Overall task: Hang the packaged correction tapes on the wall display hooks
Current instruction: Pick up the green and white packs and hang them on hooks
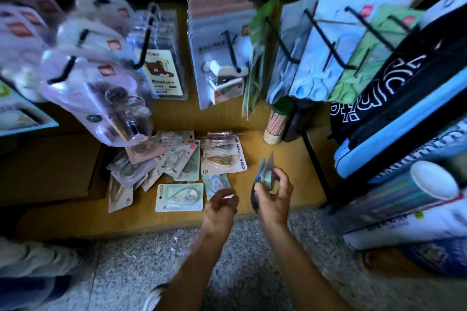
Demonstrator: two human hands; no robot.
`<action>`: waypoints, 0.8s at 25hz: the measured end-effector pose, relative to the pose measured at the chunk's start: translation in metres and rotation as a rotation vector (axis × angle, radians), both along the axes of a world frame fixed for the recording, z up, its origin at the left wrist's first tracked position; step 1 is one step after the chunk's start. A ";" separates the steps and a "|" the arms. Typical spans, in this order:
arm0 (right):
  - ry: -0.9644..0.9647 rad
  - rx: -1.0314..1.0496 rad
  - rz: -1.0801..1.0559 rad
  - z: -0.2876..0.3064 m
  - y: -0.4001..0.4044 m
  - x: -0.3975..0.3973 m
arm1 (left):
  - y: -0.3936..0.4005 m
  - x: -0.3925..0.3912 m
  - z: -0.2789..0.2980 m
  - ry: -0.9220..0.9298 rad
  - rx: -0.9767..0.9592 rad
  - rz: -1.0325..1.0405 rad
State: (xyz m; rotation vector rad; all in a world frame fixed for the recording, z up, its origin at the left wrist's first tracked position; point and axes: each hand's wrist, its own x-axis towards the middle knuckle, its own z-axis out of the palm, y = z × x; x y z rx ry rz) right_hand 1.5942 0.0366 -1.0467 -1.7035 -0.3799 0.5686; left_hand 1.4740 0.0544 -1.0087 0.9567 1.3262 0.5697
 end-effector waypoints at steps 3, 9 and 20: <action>-0.025 0.116 0.119 0.052 -0.025 -0.011 | -0.001 0.018 0.050 -0.146 -0.082 -0.074; -0.373 0.213 0.216 0.134 -0.092 -0.031 | -0.030 0.029 0.138 -0.466 -0.140 -0.298; -0.291 0.498 0.207 0.287 -0.119 -0.026 | -0.059 -0.005 0.277 -0.764 0.078 -0.345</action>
